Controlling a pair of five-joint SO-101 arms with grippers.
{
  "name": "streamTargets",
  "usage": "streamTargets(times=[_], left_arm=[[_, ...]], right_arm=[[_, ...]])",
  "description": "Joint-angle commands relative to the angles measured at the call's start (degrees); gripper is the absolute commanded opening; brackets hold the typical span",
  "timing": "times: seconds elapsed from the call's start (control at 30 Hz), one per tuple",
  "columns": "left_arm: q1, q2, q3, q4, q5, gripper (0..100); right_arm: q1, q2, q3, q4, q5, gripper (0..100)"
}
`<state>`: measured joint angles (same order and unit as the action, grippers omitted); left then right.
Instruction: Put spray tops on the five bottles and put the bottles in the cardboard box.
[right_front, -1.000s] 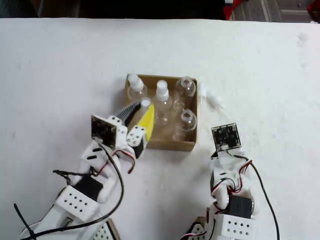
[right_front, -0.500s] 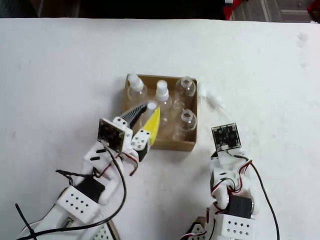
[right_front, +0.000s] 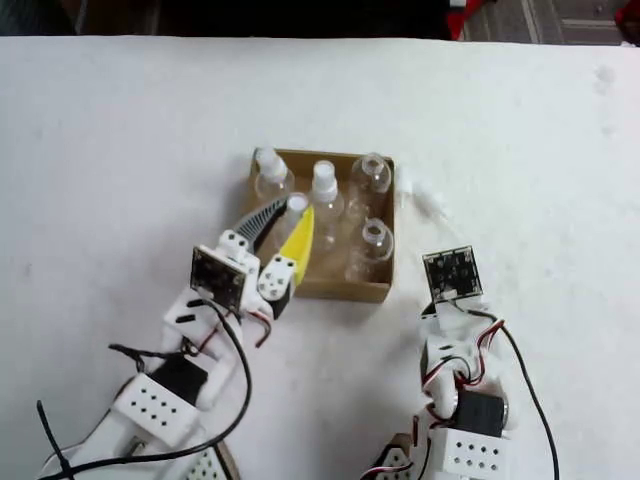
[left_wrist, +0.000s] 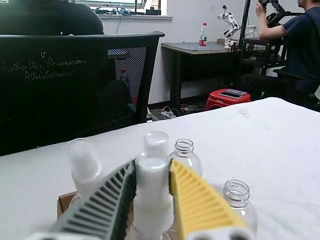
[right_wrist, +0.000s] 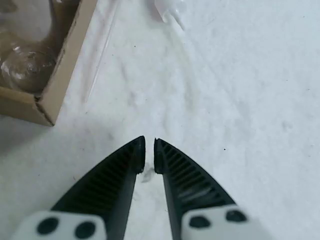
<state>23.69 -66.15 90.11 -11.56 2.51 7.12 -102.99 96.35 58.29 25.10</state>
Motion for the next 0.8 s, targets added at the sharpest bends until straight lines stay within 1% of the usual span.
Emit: streamTargets(times=[0.0,0.1,0.37,0.5,0.57,0.77], left_arm=[[-0.6,-0.5,1.7,-1.7,-1.2,2],[-0.8,-0.5,2.3,-1.6,-3.5,2],[-1.1,-0.5,3.4,-1.8,-3.4,2],[-1.1,-0.4,3.5,-5.4,-3.3,2],[-1.2,-0.1,3.5,-5.8,-3.3,2],[-4.4,-0.1,3.8,-5.8,-3.3,2]], right_arm=[[-0.5,-0.1,0.5,0.3,0.9,1.8],[-0.4,-0.1,0.5,0.3,0.9,1.8],[-0.5,-0.1,0.5,0.3,0.9,1.8],[-0.5,-0.1,0.5,0.3,0.9,1.8],[-0.5,-0.1,0.5,0.3,0.9,1.8],[-0.5,-0.1,0.5,0.3,0.9,1.8]])
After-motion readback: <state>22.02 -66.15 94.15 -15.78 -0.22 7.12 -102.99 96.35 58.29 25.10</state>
